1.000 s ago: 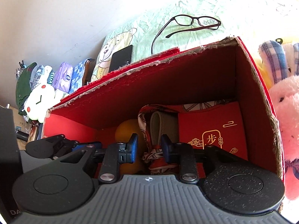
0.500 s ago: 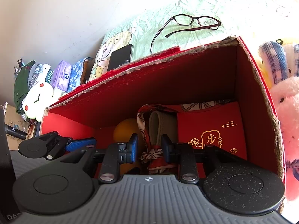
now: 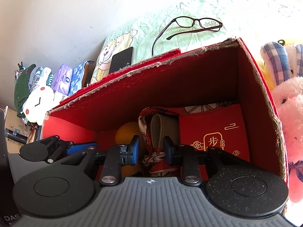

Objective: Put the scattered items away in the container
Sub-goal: 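Withdraw the right gripper from the gourd up out of the box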

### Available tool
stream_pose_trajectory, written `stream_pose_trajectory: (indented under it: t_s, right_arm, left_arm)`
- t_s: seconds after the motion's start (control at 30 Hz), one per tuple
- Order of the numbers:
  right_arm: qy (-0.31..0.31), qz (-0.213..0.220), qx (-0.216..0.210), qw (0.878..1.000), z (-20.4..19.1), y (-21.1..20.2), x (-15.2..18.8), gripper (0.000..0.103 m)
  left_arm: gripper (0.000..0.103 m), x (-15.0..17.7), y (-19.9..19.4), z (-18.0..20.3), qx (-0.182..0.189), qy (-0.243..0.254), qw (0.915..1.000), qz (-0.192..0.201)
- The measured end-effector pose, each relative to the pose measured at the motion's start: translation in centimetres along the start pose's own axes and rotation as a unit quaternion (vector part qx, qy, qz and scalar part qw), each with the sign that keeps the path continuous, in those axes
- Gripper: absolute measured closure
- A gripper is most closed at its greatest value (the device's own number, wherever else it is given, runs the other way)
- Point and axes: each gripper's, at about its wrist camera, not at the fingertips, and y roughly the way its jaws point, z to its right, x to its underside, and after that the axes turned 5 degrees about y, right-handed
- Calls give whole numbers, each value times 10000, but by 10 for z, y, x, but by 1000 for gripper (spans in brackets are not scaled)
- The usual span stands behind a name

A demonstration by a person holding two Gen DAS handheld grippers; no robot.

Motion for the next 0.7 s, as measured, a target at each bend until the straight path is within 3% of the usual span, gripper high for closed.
stream_pose_trajectory:
  t_s: [0.17, 0.3, 0.47, 0.57, 0.7]
  right_arm:
    - [-88, 76, -95, 9999, -2, -1, 1, 72]
    - [-130, 96, -248, 9996, -3, -3, 1, 72]
    - [-225, 276, -594, 9976, 1, -18, 3, 71]
    - [-403, 394, -775, 9954, 3, -33, 6, 71]
    - [-645, 529, -1086, 9906, 4, -56, 18, 71]
  left_arm:
    - [15, -1, 2, 5, 116, 117, 9999, -32]
    - [14, 8, -22, 3, 163, 176, 9995, 184]
    - [12, 15, -39, 3, -155, 104, 9981, 589]
    - [12, 23, -56, 2, -523, -155, 9942, 929]
    - [10, 48, -78, -3, -525, -798, 9865, 1332]
